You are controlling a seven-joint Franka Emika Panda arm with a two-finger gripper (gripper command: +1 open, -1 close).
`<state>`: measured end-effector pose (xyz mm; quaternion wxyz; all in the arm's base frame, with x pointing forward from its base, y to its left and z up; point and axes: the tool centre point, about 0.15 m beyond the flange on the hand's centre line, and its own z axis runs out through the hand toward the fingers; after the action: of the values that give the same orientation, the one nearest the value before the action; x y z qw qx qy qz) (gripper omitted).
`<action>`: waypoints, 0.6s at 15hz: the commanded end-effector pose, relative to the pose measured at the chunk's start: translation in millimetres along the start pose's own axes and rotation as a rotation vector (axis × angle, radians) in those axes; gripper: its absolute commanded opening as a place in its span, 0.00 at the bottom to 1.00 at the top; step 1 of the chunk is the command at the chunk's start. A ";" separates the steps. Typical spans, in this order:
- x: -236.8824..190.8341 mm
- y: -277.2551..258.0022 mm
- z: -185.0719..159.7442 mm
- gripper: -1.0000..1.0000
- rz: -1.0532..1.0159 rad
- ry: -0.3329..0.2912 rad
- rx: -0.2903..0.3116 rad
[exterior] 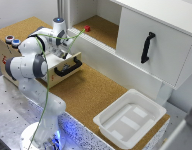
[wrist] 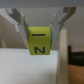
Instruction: Place the yellow block on the table
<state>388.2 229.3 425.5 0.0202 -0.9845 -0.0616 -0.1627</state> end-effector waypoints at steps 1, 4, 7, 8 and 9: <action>-9.2 61.5 -45.4 0.00 0.093 0.052 -0.081; -22.3 113.8 -32.0 0.00 0.218 0.028 -0.106; -39.6 171.0 -9.1 0.00 0.295 -0.001 -0.113; -43.9 189.8 -0.9 0.00 0.280 -0.007 -0.107; -49.5 212.6 10.3 0.00 0.256 -0.011 -0.081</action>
<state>373.8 101.6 440.0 -0.0279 -0.9851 0.0807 -0.1491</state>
